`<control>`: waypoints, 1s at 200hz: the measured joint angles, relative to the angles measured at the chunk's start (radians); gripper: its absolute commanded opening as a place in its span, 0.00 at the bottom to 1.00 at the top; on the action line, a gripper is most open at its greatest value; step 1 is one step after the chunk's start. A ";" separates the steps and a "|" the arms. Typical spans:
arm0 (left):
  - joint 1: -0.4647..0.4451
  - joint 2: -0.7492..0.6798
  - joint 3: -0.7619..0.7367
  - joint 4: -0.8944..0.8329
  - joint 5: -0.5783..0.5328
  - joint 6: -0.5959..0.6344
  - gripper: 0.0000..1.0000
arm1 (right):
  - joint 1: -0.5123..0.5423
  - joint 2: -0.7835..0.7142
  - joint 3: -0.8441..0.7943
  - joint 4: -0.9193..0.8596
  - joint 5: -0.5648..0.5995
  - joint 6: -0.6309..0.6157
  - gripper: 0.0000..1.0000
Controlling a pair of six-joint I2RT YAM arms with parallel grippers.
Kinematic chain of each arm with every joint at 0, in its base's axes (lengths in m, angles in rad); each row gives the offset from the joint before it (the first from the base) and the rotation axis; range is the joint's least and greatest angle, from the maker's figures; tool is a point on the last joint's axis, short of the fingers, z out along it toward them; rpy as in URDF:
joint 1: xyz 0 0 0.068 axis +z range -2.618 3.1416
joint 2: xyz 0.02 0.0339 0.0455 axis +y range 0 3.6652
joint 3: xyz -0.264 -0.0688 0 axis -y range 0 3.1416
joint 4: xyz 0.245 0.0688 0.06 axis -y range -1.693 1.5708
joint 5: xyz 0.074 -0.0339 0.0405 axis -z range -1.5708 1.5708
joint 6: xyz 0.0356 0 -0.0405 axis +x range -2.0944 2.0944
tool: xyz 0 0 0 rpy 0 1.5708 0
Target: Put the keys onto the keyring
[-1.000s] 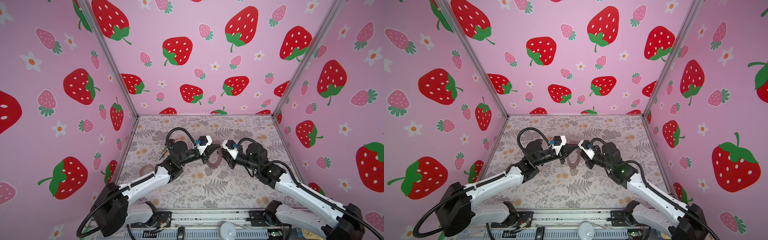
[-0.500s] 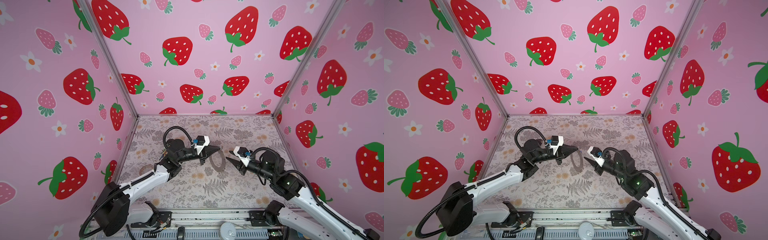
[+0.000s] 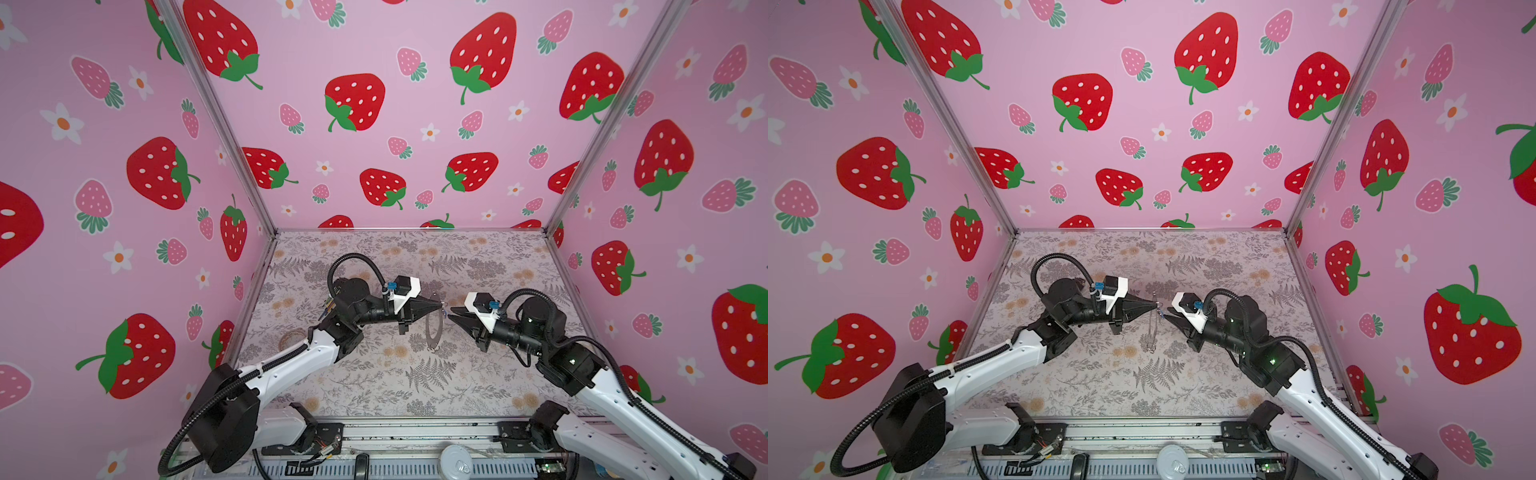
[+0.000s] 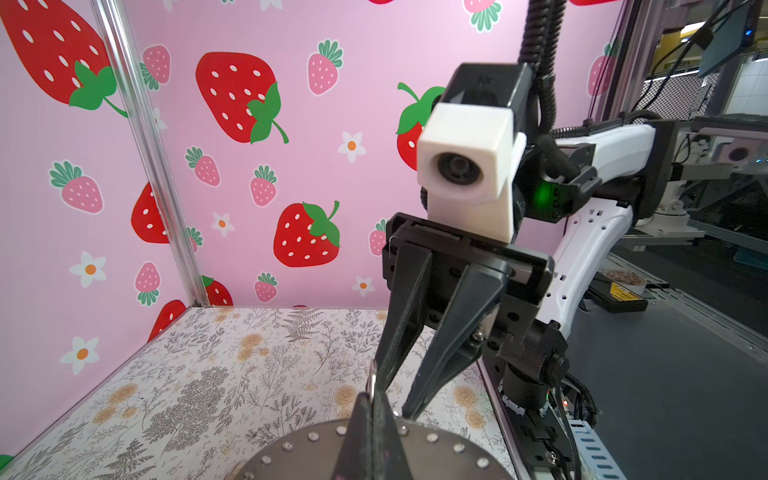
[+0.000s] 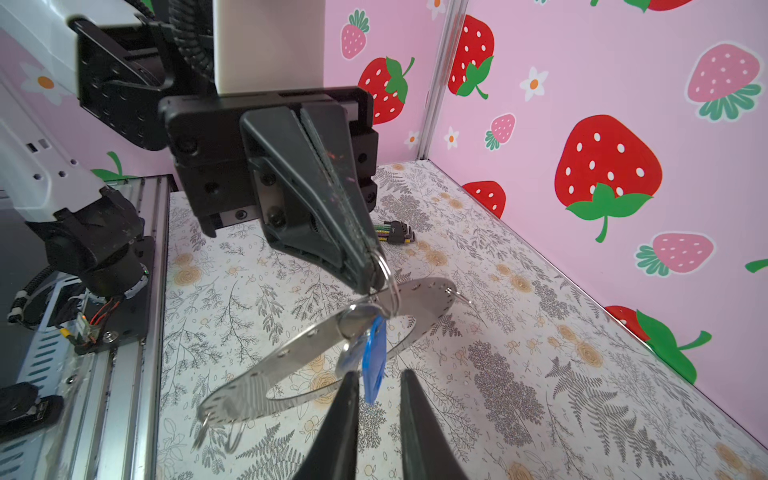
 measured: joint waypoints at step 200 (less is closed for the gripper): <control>0.005 -0.003 0.018 -0.093 0.056 0.054 0.09 | 0.000 0.032 0.011 0.078 -0.078 0.050 0.00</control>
